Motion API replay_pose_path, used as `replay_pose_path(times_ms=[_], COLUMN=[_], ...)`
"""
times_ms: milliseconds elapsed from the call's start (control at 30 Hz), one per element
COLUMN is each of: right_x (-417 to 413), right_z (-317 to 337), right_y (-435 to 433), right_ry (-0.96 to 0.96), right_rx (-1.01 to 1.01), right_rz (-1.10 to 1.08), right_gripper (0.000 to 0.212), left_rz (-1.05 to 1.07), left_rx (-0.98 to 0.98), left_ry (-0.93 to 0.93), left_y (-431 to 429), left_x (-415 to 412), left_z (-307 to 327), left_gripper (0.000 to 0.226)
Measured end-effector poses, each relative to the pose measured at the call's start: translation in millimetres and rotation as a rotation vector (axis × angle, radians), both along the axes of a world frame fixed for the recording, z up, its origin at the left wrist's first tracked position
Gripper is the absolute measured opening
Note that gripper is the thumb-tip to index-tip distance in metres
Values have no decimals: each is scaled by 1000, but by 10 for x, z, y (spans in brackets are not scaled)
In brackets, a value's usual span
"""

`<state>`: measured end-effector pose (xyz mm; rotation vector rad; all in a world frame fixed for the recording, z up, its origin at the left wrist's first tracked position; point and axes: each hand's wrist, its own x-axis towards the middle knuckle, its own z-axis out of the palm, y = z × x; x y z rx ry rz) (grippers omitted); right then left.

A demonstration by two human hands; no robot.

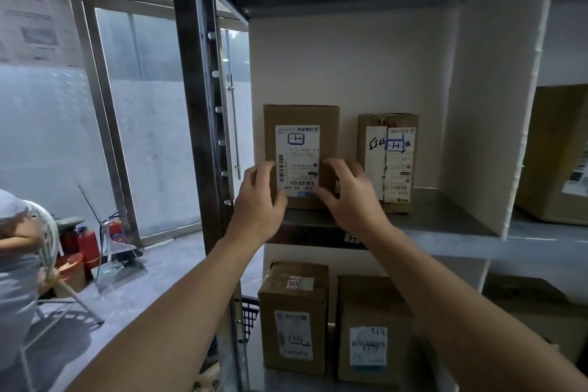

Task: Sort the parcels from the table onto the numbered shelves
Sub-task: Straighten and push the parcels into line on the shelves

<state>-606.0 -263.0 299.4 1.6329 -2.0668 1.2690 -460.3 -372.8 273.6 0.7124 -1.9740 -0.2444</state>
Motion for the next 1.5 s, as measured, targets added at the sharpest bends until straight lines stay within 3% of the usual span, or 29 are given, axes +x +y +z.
replay_pose_path(times_ms=[233,400,567,867,1200,1500], right_x=[44,-6,-204,-568,-791,-952], right_z=[-49,-232,-241,-103,23,-29], right_y=[124,408,764,1065,971,938], right_ry=[54,271,399,286,-7,-71], right_rx=[2,-74,-43,27,11,-64], right_rz=[-45,-167,-303,-355,-100,-28], right_gripper=[51,37,35,46,54,50], left_rz=[5,-97,-185,-274,-297,-283], left_rx=[-95,-329,-319,-238,18,-22], left_ry=[41,-119,-185,-261,-196,-180], left_y=[55,190,445,713,747,807], left_x=[49,55,-228,-677,-990,-1079], left_z=[12,-28,13,96,209,182], left_gripper=[50,46,41,53,62,60])
